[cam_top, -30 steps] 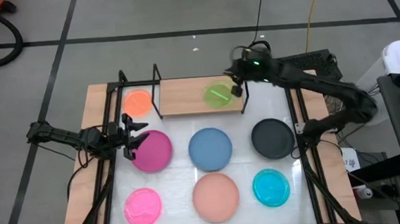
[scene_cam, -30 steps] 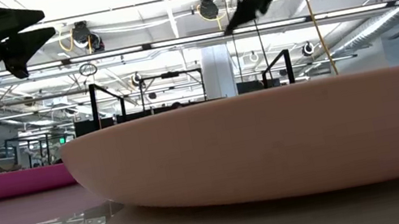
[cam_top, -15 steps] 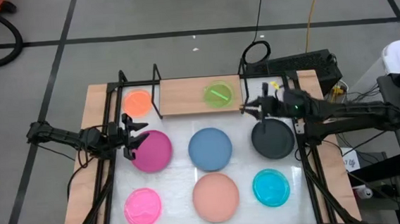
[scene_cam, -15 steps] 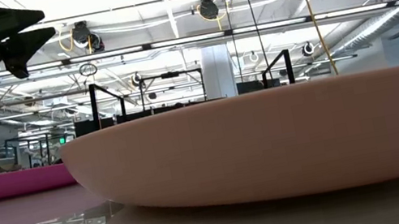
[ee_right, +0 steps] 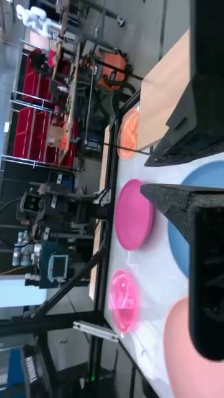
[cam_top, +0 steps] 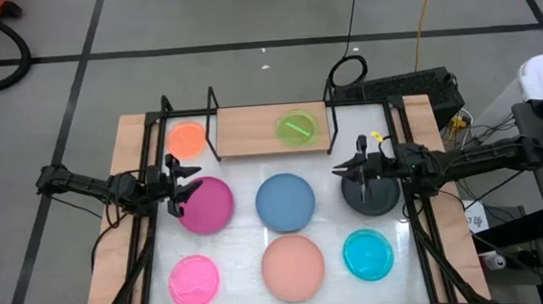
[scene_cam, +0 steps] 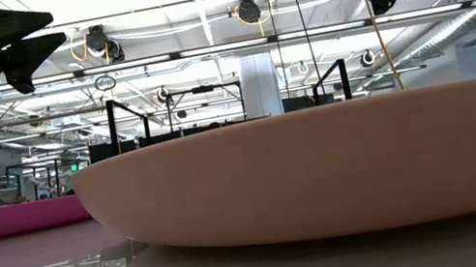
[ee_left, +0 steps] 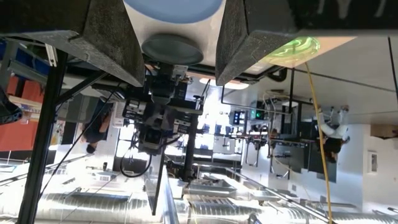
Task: Place and stack plates onto a shelf
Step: Stack the orange plate on the green plate
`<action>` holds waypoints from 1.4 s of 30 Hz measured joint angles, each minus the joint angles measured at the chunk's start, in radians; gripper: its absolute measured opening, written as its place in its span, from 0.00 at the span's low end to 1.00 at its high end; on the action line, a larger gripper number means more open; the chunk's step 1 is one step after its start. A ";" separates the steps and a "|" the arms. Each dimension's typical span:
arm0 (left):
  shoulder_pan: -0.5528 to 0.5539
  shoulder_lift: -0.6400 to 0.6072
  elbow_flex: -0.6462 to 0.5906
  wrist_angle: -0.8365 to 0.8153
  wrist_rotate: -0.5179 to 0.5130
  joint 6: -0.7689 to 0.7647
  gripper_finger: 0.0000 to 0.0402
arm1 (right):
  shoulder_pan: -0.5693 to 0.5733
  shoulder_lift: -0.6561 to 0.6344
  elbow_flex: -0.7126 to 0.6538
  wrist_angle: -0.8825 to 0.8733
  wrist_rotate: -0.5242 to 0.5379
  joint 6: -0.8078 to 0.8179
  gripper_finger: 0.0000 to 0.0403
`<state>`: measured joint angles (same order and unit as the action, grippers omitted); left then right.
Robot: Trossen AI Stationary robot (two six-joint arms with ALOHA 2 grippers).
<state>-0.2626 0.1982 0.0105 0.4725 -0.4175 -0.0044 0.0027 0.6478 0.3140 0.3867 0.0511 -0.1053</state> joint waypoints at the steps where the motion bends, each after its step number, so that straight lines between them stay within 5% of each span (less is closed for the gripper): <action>1: 0.000 0.000 0.000 0.000 0.000 0.000 0.50 | 0.000 0.000 -0.002 -0.002 0.000 -0.006 0.11; 8: 0.000 0.000 0.000 0.004 0.000 -0.012 0.50 | -0.001 0.000 -0.041 -0.002 0.005 -0.029 0.11; 13: 0.000 0.000 0.000 0.052 0.000 -0.063 0.50 | -0.001 0.001 -0.096 0.009 0.157 -0.064 0.11; 29: 0.000 0.000 0.000 0.188 -0.002 -0.043 0.50 | -0.002 0.001 -0.125 0.429 0.268 -0.333 0.11; 33: 0.000 0.000 0.000 0.188 -0.096 -0.097 0.50 | -0.003 0.001 -0.125 0.432 0.269 -0.327 0.11; 37: 0.000 0.006 0.090 0.062 -0.206 -0.011 0.50 | -0.003 0.002 -0.125 0.412 0.269 -0.261 0.11; 42: 0.000 0.105 0.355 -0.349 -0.378 0.080 0.50 | -0.003 0.002 -0.125 0.386 0.269 -0.229 0.11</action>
<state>-0.2623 0.3034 0.3657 0.1238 -0.7960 0.0754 -0.0002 0.6495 0.1886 0.7726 0.3205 -0.3345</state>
